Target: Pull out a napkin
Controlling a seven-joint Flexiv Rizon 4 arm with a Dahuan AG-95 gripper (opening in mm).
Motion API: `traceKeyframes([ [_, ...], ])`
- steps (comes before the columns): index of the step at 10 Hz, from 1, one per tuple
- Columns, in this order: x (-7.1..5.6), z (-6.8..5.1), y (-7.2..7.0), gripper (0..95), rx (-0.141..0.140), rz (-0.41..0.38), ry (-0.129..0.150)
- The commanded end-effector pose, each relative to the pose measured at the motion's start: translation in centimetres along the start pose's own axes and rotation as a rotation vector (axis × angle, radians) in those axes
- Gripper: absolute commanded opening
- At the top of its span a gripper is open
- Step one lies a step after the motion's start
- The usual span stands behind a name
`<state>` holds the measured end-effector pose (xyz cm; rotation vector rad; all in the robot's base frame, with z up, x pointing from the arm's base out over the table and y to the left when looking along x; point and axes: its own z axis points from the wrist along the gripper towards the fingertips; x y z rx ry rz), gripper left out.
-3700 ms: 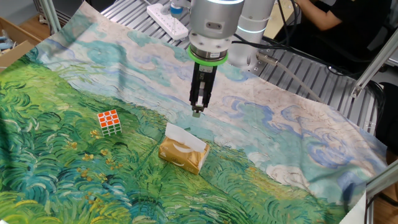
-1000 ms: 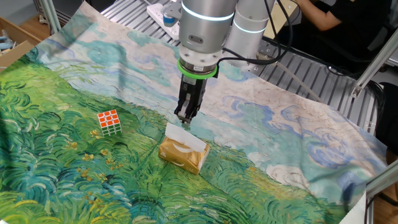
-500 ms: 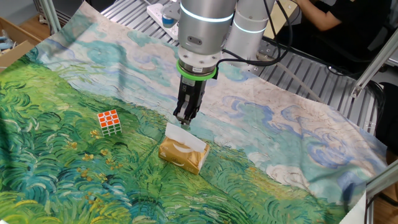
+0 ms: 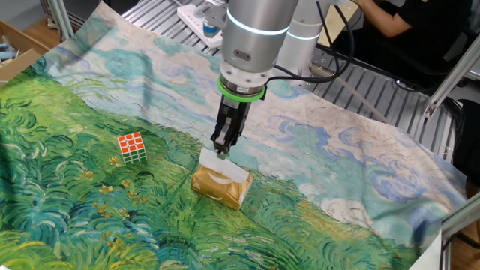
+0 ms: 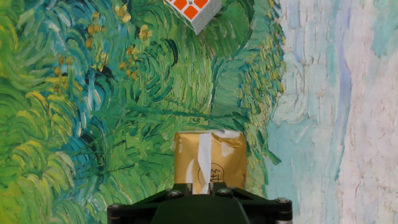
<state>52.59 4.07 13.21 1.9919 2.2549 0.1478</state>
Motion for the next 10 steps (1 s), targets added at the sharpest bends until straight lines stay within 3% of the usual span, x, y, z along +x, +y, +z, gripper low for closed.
traceKeyframes([
  [1,0.0,-0.1,0.0,57.0,0.001,0.004,-0.005],
  [4,-0.1,0.4,0.0,57.0,0.002,0.018,-0.008],
  [5,-0.2,0.8,-0.1,76.0,0.003,0.021,-0.019],
  [8,-1.3,1.9,-1.1,76.0,0.002,0.005,-0.012],
  [10,-1.2,2.3,-1.1,76.0,0.002,0.025,-0.011],
])
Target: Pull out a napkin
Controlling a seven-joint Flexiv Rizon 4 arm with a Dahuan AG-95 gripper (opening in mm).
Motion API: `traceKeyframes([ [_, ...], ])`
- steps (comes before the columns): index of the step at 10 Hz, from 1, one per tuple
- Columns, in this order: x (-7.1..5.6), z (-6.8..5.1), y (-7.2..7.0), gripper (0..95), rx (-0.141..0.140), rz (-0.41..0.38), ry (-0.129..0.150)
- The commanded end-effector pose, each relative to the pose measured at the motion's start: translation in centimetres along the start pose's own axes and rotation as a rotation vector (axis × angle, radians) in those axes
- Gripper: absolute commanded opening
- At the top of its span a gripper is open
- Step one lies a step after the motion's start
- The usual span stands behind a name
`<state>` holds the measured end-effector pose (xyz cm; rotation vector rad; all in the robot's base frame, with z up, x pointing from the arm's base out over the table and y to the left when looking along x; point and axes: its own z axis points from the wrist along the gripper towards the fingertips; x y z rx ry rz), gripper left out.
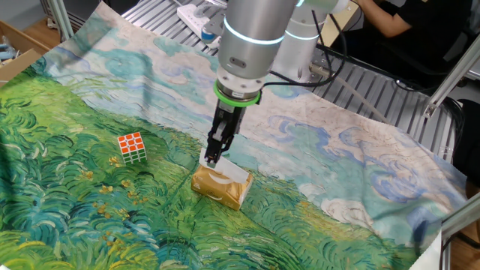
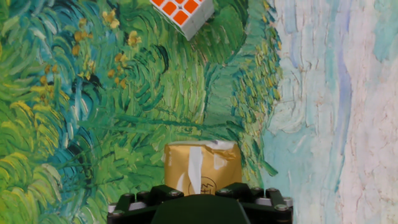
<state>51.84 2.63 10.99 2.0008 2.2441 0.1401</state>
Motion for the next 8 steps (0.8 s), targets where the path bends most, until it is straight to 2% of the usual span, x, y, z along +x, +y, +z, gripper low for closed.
traceKeyframes([
  [1,0.1,0.6,0.1,76.0,-0.001,0.018,-0.004],
  [3,0.1,1.4,0.0,76.0,-0.002,0.021,-0.005],
  [7,0.2,1.6,0.0,76.0,-0.004,0.018,-0.002],
  [8,0.2,1.7,-0.1,57.0,-0.004,0.012,-0.002],
])
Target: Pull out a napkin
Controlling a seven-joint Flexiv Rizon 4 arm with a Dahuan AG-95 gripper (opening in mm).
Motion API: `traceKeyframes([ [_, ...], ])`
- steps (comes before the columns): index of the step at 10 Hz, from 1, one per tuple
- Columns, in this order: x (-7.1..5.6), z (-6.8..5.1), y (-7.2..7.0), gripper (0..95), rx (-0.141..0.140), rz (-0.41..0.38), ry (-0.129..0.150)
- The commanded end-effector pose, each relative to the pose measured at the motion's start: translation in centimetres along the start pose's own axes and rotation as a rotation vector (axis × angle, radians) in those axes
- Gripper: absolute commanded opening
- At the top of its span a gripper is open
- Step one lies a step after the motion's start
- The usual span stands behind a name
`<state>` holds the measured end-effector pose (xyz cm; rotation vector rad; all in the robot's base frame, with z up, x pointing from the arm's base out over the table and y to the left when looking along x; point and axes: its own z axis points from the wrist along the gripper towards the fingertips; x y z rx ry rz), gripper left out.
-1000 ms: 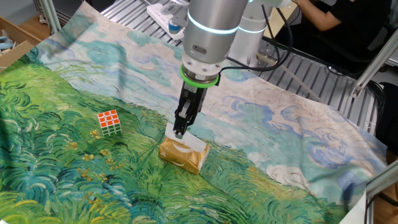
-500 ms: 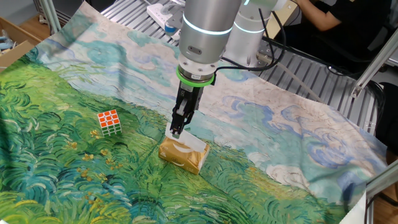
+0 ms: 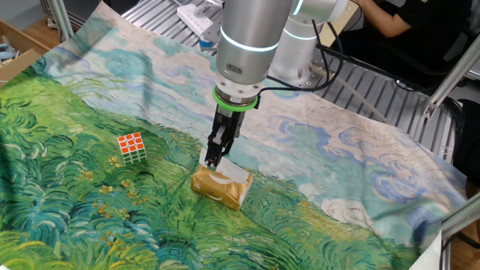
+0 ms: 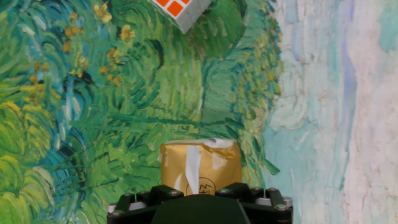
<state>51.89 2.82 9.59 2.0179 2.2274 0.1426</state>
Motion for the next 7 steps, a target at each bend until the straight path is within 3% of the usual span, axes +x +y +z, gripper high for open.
traceKeyframes([
  [1,-0.03,0.33,0.09,57.0,-0.003,-0.006,-0.002],
  [2,-0.03,0.37,0.08,57.0,-0.003,-0.006,-0.002],
  [3,-0.03,0.44,0.06,38.0,-0.003,-0.012,-0.002],
  [4,-0.03,0.48,0.06,38.0,-0.003,-0.016,0.000],
  [5,-0.03,0.49,0.06,19.0,-0.003,-0.022,0.001],
  [7,-0.03,0.49,0.06,19.0,-0.003,-0.026,0.001],
])
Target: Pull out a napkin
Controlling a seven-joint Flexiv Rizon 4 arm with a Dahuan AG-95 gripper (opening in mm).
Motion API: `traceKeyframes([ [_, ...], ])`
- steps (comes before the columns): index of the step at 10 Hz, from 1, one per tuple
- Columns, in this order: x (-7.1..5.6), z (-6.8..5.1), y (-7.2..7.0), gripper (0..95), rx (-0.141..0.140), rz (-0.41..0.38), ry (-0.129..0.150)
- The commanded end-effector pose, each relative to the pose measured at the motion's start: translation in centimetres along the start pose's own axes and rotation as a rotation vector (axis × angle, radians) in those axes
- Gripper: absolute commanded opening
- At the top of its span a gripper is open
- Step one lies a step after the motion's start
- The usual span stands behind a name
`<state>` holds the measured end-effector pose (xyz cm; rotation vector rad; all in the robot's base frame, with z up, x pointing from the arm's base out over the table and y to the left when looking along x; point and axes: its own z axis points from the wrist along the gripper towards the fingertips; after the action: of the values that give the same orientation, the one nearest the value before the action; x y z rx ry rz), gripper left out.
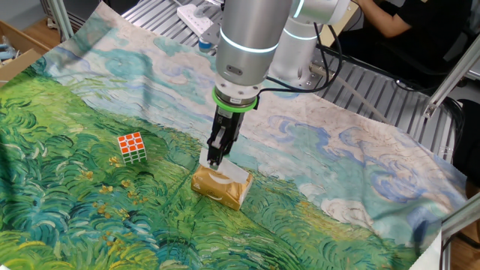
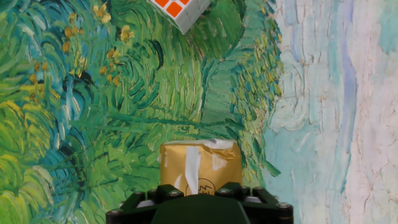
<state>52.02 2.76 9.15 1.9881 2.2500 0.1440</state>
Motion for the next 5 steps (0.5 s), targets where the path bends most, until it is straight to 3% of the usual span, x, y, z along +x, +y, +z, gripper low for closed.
traceKeyframes([
  [1,0.03,0.03,0.00,0.0,-0.001,-0.004,0.000],
  [5,0.03,0.04,-0.03,0.0,-0.001,-0.006,-0.002],
])
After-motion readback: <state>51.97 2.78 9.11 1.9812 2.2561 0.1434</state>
